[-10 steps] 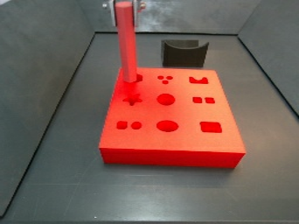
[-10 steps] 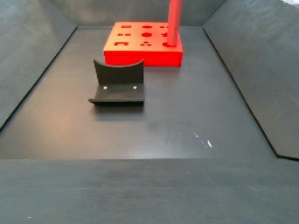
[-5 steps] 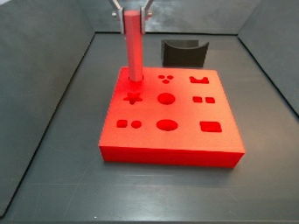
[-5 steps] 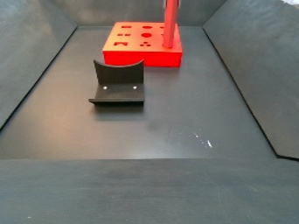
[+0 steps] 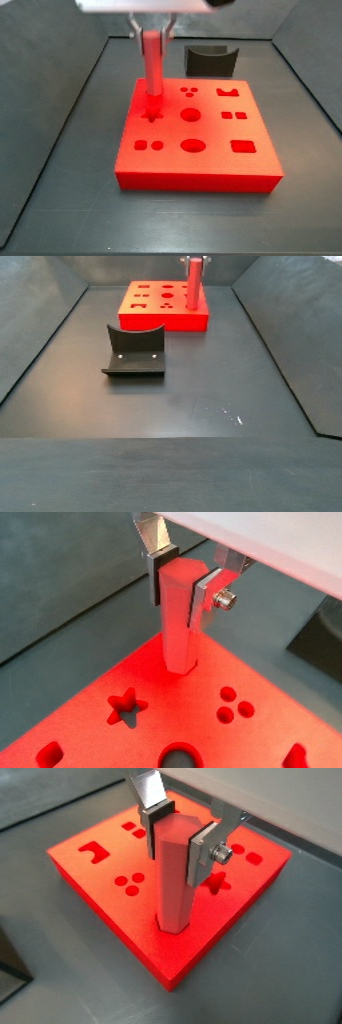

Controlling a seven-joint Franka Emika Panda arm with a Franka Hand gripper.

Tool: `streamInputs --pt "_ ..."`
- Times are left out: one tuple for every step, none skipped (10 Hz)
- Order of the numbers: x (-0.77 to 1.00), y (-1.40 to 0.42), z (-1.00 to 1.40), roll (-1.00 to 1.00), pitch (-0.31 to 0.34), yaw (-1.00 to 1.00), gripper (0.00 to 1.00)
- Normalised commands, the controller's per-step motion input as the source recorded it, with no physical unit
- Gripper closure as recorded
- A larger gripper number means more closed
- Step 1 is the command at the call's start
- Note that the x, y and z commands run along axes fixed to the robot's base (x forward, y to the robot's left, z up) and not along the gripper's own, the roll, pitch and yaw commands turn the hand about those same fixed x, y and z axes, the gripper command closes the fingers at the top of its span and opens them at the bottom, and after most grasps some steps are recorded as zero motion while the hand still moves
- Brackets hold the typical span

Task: Insert the hexagon object.

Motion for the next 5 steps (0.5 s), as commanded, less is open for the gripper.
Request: streamInputs --pt "0.0 0.0 -0.45 0.22 0.0 -0.16 1.0" --pt "0.0 0.0 -0.5 0.21 0.0 -0.14 1.0" --pt "0.2 0.0 -0.7 0.09 0.0 -0.16 1.0" --pt "0.14 0.0 -0.53 0.13 0.0 -0.12 1.0" --pt "0.0 0.0 0.0 0.0 0.0 0.0 1.0"
